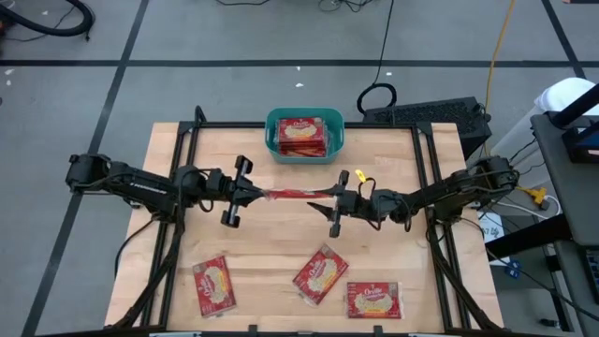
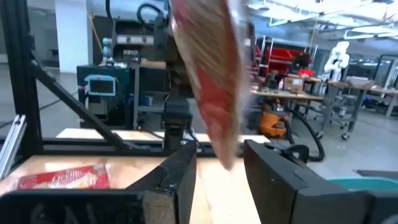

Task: Sort popcorn bags into baskets
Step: Put the red popcorn bag into the green bin

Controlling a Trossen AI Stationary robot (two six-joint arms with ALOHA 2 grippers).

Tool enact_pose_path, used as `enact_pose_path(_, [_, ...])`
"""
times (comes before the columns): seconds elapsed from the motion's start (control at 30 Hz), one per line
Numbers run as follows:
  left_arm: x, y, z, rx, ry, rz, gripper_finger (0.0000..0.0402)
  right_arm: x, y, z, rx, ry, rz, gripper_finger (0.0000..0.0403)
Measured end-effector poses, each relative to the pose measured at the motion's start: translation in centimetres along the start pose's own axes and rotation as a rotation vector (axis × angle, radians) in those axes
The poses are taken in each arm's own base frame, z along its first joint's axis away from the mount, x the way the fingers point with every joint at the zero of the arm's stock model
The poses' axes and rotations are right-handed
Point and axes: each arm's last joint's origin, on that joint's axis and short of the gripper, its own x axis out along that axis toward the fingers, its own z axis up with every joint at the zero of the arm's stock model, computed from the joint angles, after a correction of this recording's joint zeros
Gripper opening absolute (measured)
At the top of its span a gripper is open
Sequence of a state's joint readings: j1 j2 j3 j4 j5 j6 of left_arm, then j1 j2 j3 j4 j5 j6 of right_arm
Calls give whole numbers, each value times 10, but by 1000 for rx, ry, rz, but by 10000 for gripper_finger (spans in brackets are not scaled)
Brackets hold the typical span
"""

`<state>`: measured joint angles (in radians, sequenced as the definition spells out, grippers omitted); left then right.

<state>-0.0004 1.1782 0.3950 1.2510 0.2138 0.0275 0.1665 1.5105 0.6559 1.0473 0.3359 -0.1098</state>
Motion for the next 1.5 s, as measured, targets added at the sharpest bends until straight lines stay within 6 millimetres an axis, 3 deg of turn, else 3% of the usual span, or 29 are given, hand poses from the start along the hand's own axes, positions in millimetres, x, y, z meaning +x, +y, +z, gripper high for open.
enact_pose_path(0.37, [1, -4, -2, -14, 21, -28, 3, -2, -1, 6, -3, -24, 20, 122])
enact_pose_path(0.7, [0, 1, -2, -1, 21, -11, 8, -2, 0, 12, -2, -95, 91, 12])
enact_pose_path(1.0, [0, 1, -6, 16, 63, -3, 26, -3, -2, 14, 16, -93, 78, 10])
enact_pose_path(1.23, [-6, 7, 4, 0, 103, 119, 113, -10, -16, 29, 28, -54, 31, 8])
enact_pose_path(1.5, [-26, 9, -8, -98, 433, 378, 197, -21, -38, 29, 96, 138, -94, 8])
